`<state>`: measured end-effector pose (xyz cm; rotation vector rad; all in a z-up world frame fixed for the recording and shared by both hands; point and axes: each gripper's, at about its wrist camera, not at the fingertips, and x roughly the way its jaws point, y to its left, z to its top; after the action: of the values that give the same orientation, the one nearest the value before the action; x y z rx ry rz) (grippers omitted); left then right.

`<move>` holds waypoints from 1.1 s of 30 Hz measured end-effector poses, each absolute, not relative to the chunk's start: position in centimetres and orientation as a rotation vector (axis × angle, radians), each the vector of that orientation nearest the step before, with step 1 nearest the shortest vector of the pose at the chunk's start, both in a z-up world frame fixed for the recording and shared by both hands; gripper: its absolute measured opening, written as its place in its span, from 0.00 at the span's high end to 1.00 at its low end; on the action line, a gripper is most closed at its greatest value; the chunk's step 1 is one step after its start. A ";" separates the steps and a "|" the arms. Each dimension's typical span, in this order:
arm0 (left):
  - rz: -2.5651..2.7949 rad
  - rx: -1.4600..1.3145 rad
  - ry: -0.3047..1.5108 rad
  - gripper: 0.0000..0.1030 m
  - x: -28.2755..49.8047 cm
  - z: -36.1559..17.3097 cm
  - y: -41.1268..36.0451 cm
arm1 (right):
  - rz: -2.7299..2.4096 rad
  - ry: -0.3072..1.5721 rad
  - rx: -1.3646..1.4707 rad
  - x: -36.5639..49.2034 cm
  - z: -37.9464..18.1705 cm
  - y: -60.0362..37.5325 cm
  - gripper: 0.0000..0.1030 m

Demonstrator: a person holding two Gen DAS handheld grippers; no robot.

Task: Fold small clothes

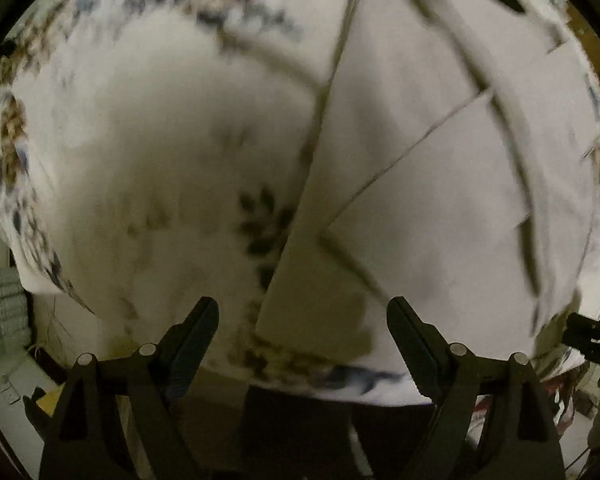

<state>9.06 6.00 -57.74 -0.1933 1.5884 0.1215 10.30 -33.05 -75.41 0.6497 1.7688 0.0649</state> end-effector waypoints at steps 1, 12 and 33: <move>0.115 -0.193 1.607 0.18 8.6 -58.4 6.0 | 0.070 1.787 0.633 10.0 -76.0 -32.7 0.38; 0.127 -0.341 1.546 0.96 6.6 -57.6 6.9 | 0.043 1.789 0.556 10.3 -75.7 -30.5 0.92; 0.076 -0.542 1.305 0.97 16.3 -44.3 8.5 | 0.175 1.448 0.842 19.6 -58.4 -35.7 0.97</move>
<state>16.25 8.47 -44.34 -0.5422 1.3047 0.0756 19.59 -35.72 -58.45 0.8417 1.4476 0.1747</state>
